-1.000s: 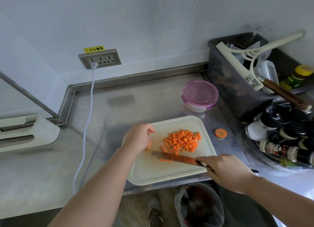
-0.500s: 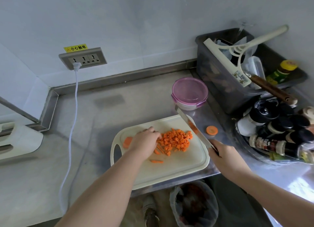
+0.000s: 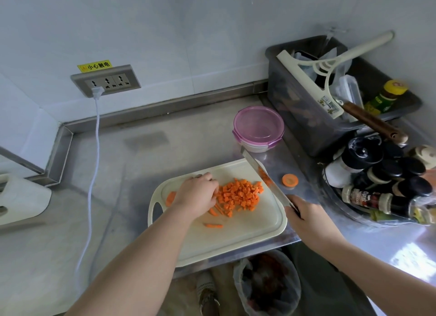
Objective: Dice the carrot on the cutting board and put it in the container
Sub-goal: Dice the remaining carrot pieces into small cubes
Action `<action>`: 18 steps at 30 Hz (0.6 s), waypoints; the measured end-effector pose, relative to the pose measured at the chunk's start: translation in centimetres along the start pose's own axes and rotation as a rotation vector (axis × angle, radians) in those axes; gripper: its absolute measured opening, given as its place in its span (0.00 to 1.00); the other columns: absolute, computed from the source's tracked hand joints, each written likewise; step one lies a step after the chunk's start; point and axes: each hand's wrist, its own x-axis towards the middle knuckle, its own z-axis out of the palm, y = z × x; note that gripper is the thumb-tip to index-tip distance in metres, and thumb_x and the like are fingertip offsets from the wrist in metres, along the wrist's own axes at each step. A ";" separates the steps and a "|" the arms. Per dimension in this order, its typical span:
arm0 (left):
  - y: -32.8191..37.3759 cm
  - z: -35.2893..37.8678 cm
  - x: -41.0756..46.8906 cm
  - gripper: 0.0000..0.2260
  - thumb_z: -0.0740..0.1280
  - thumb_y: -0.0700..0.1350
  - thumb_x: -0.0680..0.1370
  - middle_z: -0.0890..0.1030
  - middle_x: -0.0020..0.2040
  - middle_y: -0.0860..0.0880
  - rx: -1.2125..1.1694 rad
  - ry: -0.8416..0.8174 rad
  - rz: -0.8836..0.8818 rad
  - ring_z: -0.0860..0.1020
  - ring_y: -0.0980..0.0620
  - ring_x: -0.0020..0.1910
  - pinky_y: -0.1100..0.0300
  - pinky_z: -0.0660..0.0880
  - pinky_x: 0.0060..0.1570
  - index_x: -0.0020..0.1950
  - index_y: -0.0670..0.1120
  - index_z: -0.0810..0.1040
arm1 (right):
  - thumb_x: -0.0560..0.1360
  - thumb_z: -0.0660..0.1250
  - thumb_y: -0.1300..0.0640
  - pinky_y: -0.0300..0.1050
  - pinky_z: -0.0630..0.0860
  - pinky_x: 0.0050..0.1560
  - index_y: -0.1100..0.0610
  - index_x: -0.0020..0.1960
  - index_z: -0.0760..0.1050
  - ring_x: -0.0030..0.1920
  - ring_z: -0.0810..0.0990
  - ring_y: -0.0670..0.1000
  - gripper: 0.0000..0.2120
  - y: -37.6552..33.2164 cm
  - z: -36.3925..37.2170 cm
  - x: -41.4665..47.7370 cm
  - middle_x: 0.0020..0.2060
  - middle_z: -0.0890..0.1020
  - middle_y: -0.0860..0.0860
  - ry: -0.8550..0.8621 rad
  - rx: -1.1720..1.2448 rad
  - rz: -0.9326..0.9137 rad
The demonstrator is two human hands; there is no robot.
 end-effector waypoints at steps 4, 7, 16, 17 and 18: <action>0.0 -0.7 -1.2 0.05 0.65 0.46 0.75 0.78 0.51 0.53 -0.063 -0.086 0.000 0.78 0.49 0.49 0.57 0.74 0.47 0.50 0.52 0.77 | 0.79 0.58 0.59 0.38 0.61 0.27 0.40 0.37 0.63 0.25 0.69 0.44 0.17 -0.3 -0.1 0.0 0.25 0.71 0.48 -0.010 -0.002 -0.009; 0.7 -0.1 -2.7 0.04 0.64 0.44 0.75 0.79 0.51 0.51 -0.042 -0.242 0.036 0.78 0.48 0.47 0.54 0.76 0.46 0.48 0.50 0.77 | 0.80 0.58 0.59 0.39 0.62 0.29 0.41 0.39 0.64 0.27 0.70 0.45 0.15 -0.5 0.1 0.2 0.27 0.73 0.49 -0.019 -0.012 -0.018; 0.7 1.1 -4.0 0.09 0.65 0.46 0.77 0.77 0.56 0.51 -0.114 -0.277 0.049 0.76 0.50 0.53 0.54 0.74 0.53 0.55 0.48 0.78 | 0.80 0.57 0.58 0.41 0.62 0.29 0.46 0.52 0.72 0.26 0.67 0.46 0.09 -0.5 1.0 0.7 0.26 0.71 0.47 -0.055 0.026 -0.046; 0.6 1.2 -4.1 0.10 0.65 0.46 0.77 0.76 0.56 0.52 -0.120 -0.286 0.049 0.76 0.50 0.53 0.54 0.74 0.53 0.56 0.48 0.78 | 0.80 0.57 0.58 0.41 0.62 0.29 0.47 0.52 0.72 0.26 0.67 0.46 0.09 -0.5 1.0 0.7 0.26 0.71 0.47 -0.058 0.030 -0.048; 0.6 1.3 -4.3 0.10 0.66 0.46 0.77 0.76 0.56 0.51 -0.123 -0.287 0.045 0.76 0.50 0.53 0.54 0.74 0.53 0.57 0.47 0.78 | 0.80 0.57 0.58 0.41 0.62 0.30 0.46 0.52 0.72 0.26 0.67 0.46 0.09 -0.5 1.1 0.7 0.26 0.71 0.47 -0.060 0.032 -0.052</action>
